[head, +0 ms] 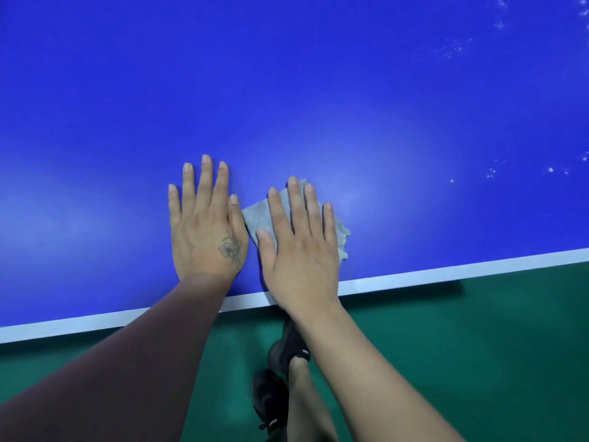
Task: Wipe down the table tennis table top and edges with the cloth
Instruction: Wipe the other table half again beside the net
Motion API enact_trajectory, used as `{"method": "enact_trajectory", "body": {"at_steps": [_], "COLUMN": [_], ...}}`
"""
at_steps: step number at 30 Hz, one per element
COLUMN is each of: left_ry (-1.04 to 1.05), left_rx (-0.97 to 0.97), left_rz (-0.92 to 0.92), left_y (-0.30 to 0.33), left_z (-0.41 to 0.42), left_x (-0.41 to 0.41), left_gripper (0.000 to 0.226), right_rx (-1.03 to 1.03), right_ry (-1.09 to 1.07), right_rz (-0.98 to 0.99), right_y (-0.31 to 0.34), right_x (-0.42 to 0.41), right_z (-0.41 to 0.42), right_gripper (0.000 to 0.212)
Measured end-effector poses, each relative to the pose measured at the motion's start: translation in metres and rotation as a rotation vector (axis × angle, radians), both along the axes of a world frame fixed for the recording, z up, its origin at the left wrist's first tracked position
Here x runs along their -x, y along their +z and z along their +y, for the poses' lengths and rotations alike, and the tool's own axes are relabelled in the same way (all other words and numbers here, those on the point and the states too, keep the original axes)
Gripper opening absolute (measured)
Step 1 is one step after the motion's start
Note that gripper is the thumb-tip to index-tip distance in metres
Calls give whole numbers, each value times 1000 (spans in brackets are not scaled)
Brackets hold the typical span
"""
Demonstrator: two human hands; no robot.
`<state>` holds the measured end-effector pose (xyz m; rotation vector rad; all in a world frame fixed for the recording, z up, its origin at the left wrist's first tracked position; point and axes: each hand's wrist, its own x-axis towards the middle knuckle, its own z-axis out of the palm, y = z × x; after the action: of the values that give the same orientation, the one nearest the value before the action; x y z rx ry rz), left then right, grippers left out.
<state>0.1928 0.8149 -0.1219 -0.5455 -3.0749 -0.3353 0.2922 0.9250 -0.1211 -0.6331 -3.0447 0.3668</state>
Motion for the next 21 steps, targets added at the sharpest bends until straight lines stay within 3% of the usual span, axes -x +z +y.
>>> {"method": "enact_trajectory", "body": {"at_steps": [4,8,15,21], "left_ry": [8,10,10,14], "left_rx": [23,34,49,31], "left_rz": [-6,-13,-7,-6], "left_y": [1,1,0,0], "left_z": [1,0,-1,-1], "left_x": [0,0,1,2], "left_gripper": [59,60,60,59], "right_rx": [-2,-58,-46,-30], "right_ry": [26,-84,-400,-165], "right_rz": [-22,-53,-100,-41], "right_y": [2,4,4,4], "right_x": [-48,-66,20,69], "right_z": [17,58,106,40], "right_gripper": [62,60,67,70]}}
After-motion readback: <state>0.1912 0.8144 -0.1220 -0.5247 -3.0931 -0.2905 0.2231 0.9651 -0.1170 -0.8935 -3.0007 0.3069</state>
